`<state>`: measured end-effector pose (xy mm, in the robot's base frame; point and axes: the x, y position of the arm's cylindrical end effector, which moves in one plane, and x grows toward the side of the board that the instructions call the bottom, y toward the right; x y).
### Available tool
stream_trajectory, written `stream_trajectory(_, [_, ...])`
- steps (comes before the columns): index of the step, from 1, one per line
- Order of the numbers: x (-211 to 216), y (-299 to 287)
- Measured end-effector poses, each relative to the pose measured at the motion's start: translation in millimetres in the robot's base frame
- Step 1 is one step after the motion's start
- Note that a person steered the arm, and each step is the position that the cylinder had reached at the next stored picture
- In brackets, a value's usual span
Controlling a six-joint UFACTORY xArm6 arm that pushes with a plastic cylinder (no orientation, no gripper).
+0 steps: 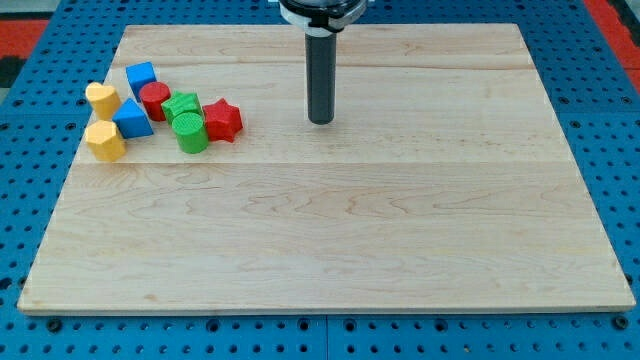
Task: Place the red star towards the bottom center of the board
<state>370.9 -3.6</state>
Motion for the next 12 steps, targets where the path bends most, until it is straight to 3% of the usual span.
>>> stream_trajectory(5, [-20, -4])
stream_trajectory(6, [0, -4])
stream_trajectory(7, [47, -16])
stream_trajectory(8, [87, -48])
stream_trajectory(9, [101, -117])
stream_trajectory(10, [49, -110])
stream_trajectory(11, [25, -124])
stream_trajectory(12, [29, -136])
